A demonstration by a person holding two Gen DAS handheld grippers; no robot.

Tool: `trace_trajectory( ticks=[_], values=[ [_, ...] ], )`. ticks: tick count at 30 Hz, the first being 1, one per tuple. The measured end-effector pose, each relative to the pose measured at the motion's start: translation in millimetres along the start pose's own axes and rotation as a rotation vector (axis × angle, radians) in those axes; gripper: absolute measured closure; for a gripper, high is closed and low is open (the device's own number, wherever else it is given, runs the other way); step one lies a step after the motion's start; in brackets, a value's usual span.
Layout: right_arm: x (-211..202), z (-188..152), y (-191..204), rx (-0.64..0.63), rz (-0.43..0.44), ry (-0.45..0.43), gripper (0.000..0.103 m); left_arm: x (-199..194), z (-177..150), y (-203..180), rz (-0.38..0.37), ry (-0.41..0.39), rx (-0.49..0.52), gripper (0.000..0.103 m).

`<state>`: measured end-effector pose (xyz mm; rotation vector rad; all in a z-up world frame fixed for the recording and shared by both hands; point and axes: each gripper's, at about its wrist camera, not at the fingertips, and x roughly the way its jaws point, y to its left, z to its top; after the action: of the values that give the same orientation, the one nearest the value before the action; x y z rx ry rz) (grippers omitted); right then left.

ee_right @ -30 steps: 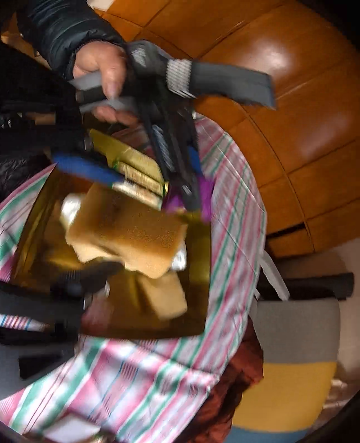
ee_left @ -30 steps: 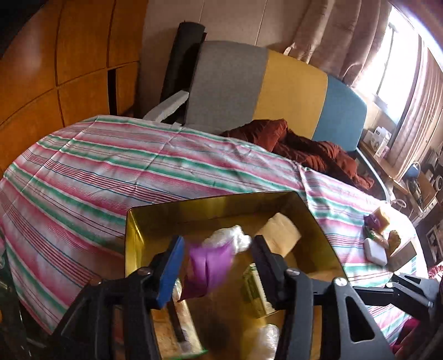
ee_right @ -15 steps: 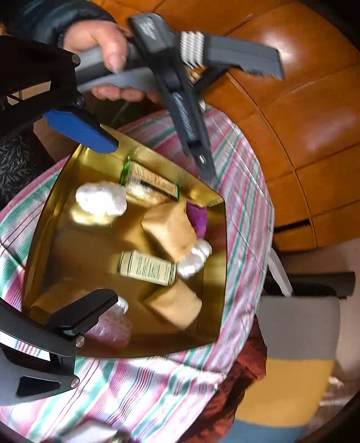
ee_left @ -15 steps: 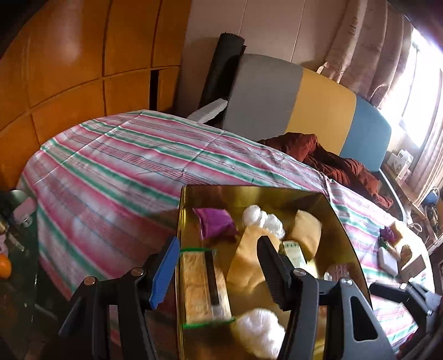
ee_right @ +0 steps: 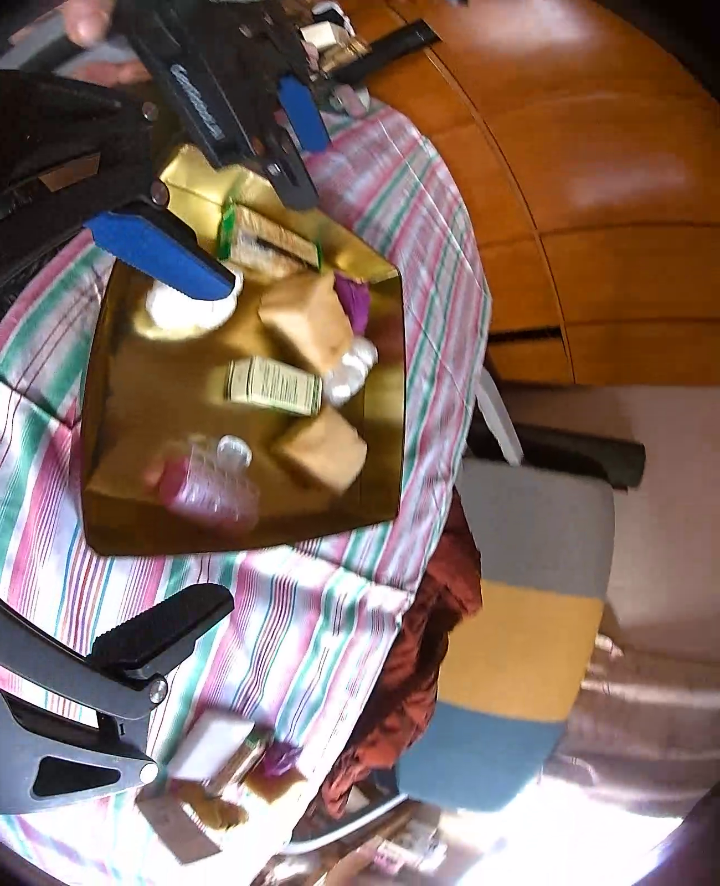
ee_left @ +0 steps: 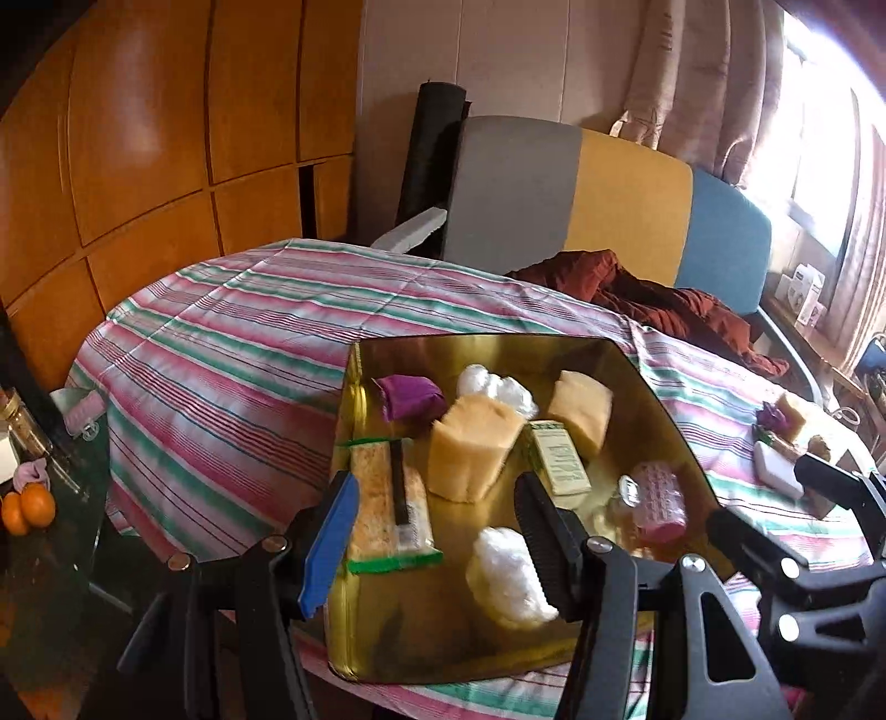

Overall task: Organize objects
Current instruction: 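Release the purple packet from the left gripper while the right gripper drops the sponge into the tray, then move both grippers from the tray back to the remaining items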

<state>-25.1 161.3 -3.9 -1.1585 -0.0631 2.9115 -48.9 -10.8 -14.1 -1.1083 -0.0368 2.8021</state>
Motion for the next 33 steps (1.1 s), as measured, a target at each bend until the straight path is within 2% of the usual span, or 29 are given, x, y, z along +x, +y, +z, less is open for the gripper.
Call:
trace_trajectory(
  ticks=[8, 24, 33],
  values=[
    [-9.6, -4.6, -18.5, 0.049, -0.045, -0.029, 0.000, -3.5, -12.0, -23.0, -0.030, 0.021, 0.058, 0.044],
    [-9.6, -14.0, -40.1, 0.098, -0.039, -0.019, 0.000, -3.2, -13.4, -46.8, -0.069, 0.039, 0.120, 0.044],
    [-1.3, -27.7, -80.7, 0.187, -0.090, 0.027, 0.000, 3.8, -17.2, -63.3, -0.153, 0.067, 0.162, 0.043]
  ],
)
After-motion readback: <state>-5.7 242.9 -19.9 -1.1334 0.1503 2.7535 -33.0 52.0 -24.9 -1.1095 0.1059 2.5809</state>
